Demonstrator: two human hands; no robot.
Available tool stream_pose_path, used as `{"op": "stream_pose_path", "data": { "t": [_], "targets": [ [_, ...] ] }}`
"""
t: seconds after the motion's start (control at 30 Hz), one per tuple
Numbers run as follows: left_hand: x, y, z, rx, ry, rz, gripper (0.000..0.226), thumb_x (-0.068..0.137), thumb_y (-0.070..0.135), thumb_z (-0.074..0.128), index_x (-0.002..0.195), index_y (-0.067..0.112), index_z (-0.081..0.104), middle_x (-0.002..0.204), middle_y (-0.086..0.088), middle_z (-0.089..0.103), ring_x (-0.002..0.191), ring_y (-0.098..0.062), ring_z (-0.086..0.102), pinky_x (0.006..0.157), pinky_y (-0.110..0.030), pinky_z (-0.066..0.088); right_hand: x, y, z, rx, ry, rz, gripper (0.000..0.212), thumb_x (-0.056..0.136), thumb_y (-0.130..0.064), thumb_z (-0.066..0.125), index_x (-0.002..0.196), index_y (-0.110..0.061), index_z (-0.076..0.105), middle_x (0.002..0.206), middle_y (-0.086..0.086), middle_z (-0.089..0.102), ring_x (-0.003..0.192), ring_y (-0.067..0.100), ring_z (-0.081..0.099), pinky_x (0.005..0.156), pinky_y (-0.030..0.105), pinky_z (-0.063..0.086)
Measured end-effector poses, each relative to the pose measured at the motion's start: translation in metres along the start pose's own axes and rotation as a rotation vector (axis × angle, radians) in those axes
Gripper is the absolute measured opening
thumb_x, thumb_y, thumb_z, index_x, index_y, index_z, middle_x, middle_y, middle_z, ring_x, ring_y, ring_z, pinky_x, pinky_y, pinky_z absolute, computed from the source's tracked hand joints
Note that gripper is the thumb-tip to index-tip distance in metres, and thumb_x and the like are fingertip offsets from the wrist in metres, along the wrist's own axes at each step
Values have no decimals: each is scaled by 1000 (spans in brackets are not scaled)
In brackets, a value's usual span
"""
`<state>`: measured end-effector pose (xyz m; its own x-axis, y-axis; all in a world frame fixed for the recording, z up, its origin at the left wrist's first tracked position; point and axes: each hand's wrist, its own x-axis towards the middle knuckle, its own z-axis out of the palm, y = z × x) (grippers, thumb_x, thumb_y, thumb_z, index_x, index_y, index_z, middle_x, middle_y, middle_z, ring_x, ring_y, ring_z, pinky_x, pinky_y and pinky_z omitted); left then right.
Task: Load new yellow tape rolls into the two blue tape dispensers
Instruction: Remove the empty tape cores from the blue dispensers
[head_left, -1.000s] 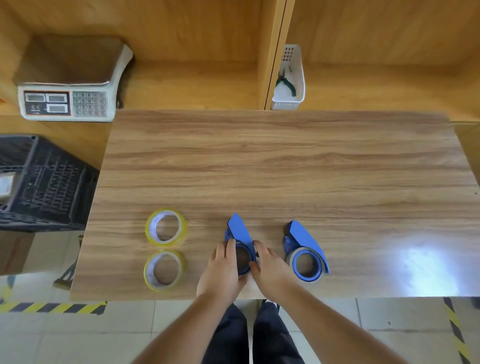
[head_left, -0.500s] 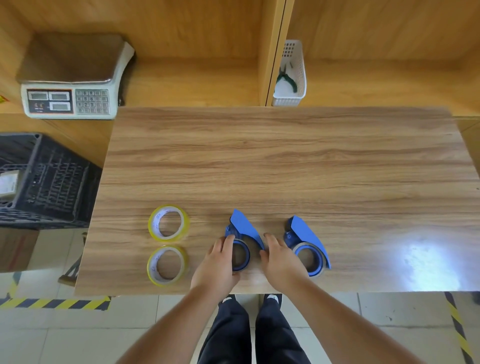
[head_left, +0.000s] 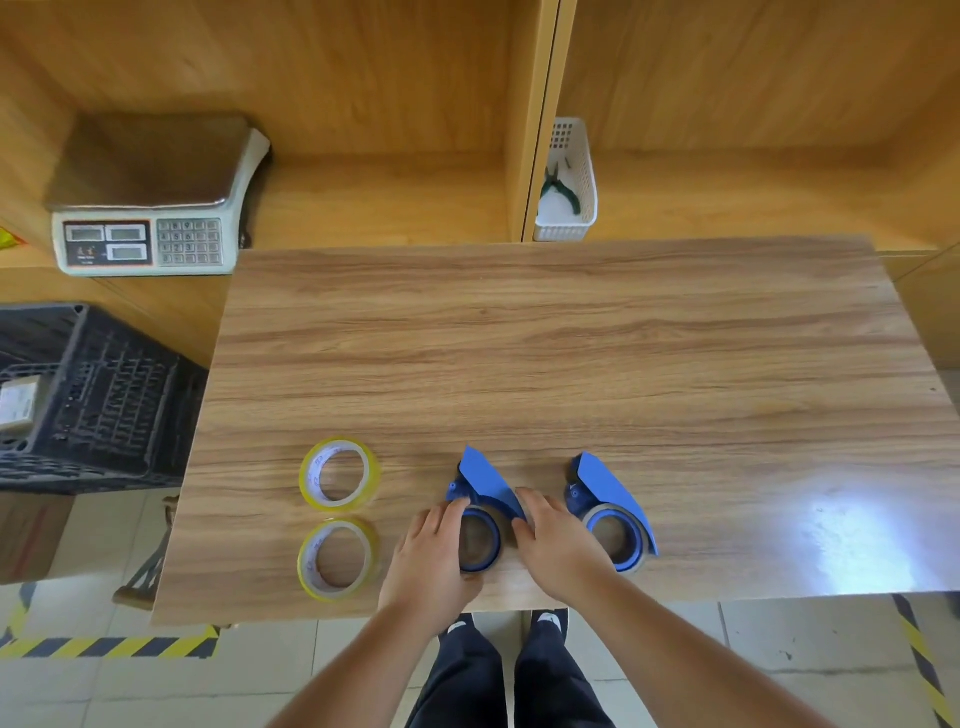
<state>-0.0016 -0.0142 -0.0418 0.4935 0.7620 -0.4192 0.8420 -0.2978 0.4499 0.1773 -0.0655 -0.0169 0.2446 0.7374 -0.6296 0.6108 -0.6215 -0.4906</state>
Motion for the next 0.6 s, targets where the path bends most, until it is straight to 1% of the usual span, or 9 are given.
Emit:
{"op": "stream_pose_path", "data": {
  "t": [0.1, 0.2, 0.3, 0.37, 0.4, 0.47, 0.53, 0.6],
  "targets": [
    [0, 3, -2, -48, 6, 19, 83, 79, 33, 71, 151, 32, 29, 148, 12, 44, 137, -14, 38, 110, -32, 40, 1, -2, -1, -6, -5, 9, 48, 104, -34, 39, 151, -29, 34, 147, 5, 49, 124, 28, 56, 96, 44, 51],
    [-3, 7, -6, -54, 34, 29, 83, 75, 33, 69, 150, 32, 32, 146, 12, 45, 135, -15, 40, 110, -32, 40, 0, -4, -2, 11, 12, 32, 47, 104, -36, 40, 149, -27, 35, 147, 5, 48, 125, 29, 56, 94, 44, 51],
    [-6, 7, -14, -50, 84, 45, 84, 69, 39, 66, 146, 34, 35, 142, 15, 48, 132, -16, 44, 108, -33, 40, 0, -7, -7, 34, 56, 29, 39, 102, -34, 39, 139, -23, 43, 137, 7, 53, 118, 29, 56, 92, 47, 51],
    [-4, 7, -25, -77, 122, 53, 84, 66, 48, 65, 144, 36, 36, 138, 18, 49, 129, -15, 46, 106, -34, 40, 2, -11, -14, 31, 96, 6, 39, 102, -33, 40, 139, -22, 44, 135, 6, 53, 118, 28, 53, 92, 46, 51],
    [0, 7, -32, -90, 137, 53, 85, 67, 52, 65, 145, 36, 36, 137, 19, 49, 129, -13, 45, 107, -35, 39, 3, -14, -18, 23, 116, -12, 43, 102, -33, 40, 143, -22, 41, 138, 6, 52, 122, 28, 51, 94, 44, 49],
    [13, 9, -48, -102, 177, 44, 87, 67, 55, 70, 145, 35, 36, 134, 19, 50, 127, -13, 45, 107, -37, 39, 7, -18, -27, -20, 166, -59, 51, 103, -33, 40, 152, -22, 34, 149, 3, 46, 132, 28, 42, 102, 42, 45],
    [32, 14, -63, -104, 230, 22, 88, 68, 51, 75, 145, 35, 37, 132, 13, 51, 125, -17, 47, 106, -40, 41, 10, -21, -36, -81, 242, -114, 54, 102, -32, 41, 154, -21, 31, 157, 1, 39, 139, 27, 34, 111, 42, 39],
    [54, 19, -75, -104, 252, -13, 88, 69, 46, 78, 146, 32, 36, 134, 8, 51, 127, -21, 47, 106, -43, 42, 15, -22, -45, -129, 297, -135, 57, 101, -34, 42, 155, -22, 30, 163, 1, 30, 145, 27, 26, 116, 43, 33]
  ]
}}
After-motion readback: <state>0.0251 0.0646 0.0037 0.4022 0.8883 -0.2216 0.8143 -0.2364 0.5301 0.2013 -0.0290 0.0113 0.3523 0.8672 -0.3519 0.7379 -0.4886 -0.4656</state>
